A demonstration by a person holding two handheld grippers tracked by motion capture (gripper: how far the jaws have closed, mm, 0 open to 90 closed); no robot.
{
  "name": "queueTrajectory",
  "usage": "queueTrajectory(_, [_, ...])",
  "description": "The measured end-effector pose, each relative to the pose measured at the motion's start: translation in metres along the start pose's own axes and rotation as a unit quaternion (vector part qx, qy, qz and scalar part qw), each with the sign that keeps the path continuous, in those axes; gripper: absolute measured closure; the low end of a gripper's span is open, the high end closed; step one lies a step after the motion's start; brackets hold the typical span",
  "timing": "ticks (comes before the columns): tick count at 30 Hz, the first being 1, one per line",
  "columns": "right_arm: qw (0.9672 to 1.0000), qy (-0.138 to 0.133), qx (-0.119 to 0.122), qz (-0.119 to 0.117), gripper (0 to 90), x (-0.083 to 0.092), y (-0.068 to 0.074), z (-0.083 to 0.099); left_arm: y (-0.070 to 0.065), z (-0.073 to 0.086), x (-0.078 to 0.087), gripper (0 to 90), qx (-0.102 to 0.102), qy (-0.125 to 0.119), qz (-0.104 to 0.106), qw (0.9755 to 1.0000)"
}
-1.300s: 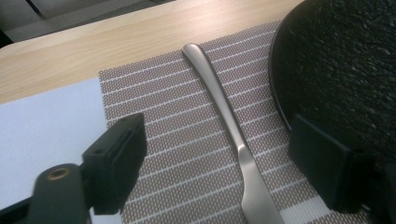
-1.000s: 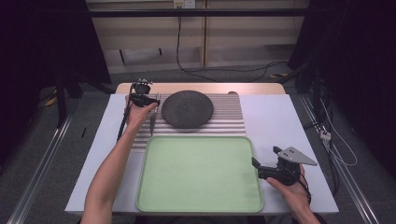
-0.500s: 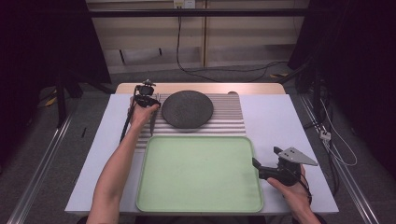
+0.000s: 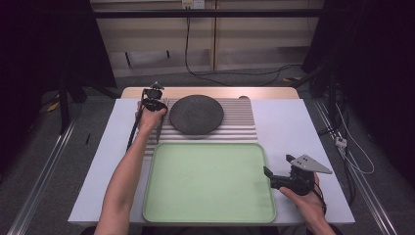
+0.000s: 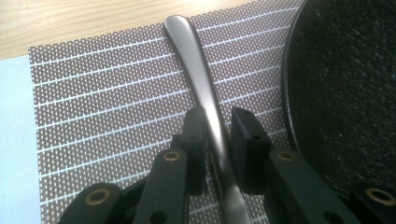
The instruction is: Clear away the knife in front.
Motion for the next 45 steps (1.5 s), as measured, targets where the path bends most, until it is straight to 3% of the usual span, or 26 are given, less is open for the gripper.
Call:
queueTrajectory(4, [1.0,0.0,0.0,0.001,6.8,0.0,0.0,0.0,0.001,-0.001,0.001,77.1,0.006,0.01,0.007,0.9999])
queueTrajectory(14, [1.0,0.001,0.0,0.001,6.8,0.001,0.0,0.0,-0.005,-0.002,0.002,80.0,-0.031,0.02,-0.009,0.9993])
queueTrajectory(28, [1.0,0.002,0.003,0.002,7.1,0.0,0.001,0.0,-0.001,0.002,0.007,80.1,-0.035,0.037,0.004,0.9987])
queueTrajectory(31, [1.0,0.002,0.003,0.002,7.1,0.0,0.001,0.0,0.001,0.002,0.01,80.1,-0.031,0.035,0.006,0.9989])
queueTrajectory(38, [1.0,0.002,0.002,0.002,7.0,0.0,0.002,0.0,-0.001,0.0,0.017,80.2,-0.047,0.035,0.003,0.9983])
queueTrajectory(45, [1.0,0.003,0.002,0.002,6.9,-0.001,0.001,0.0,0.001,-0.001,0.027,80.1,-0.042,0.027,0.009,0.9987])
Point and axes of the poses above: each handheld gripper's, and its own axes: x roughly backward along the jaws, z roughly out of its underside, y roughly to its left, the point moved 2 cm from there along -x, roughly forward along the jaws, and after that the axes turned 2 degrees about -x, right-handed, at the moved point
